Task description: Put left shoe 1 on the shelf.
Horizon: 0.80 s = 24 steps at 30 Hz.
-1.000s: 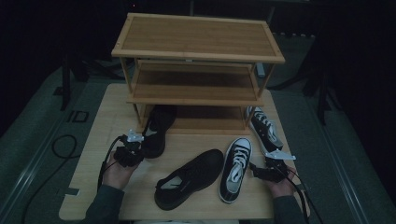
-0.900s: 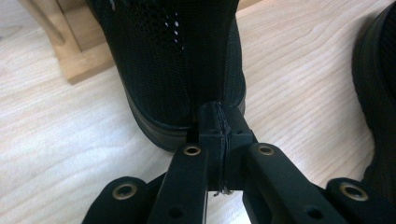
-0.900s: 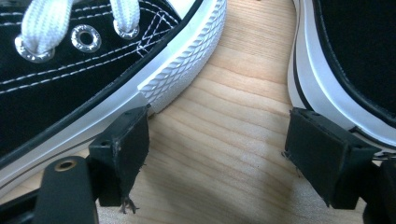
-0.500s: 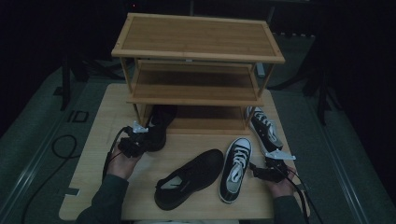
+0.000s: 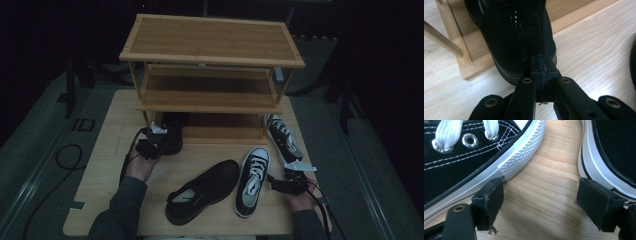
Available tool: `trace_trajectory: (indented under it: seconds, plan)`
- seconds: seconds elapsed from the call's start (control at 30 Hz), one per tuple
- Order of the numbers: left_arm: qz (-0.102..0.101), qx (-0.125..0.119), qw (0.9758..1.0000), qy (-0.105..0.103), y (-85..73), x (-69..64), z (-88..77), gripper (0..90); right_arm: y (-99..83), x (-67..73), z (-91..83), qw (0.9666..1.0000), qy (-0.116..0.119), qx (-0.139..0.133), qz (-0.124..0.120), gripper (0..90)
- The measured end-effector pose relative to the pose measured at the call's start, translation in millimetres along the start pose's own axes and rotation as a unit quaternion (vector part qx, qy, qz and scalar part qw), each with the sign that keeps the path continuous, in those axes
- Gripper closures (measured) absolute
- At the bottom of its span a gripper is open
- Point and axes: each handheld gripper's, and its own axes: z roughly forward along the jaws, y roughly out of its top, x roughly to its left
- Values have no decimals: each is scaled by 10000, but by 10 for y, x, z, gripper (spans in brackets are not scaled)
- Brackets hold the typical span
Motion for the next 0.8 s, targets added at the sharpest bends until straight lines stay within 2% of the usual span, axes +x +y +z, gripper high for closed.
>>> trace_trajectory:
  seconds: [0.67, 0.8]
  plan:
    - [-11, 12, 9999, 137, 211, 11, 209, 891, 1, -1, 0, 10000, 3, 0, -5, 216]
    - [-93, 3, 9999, 43, 220, 35, 222, 888, 1, -1, 1, 10000, 5, 1, -7, 216]
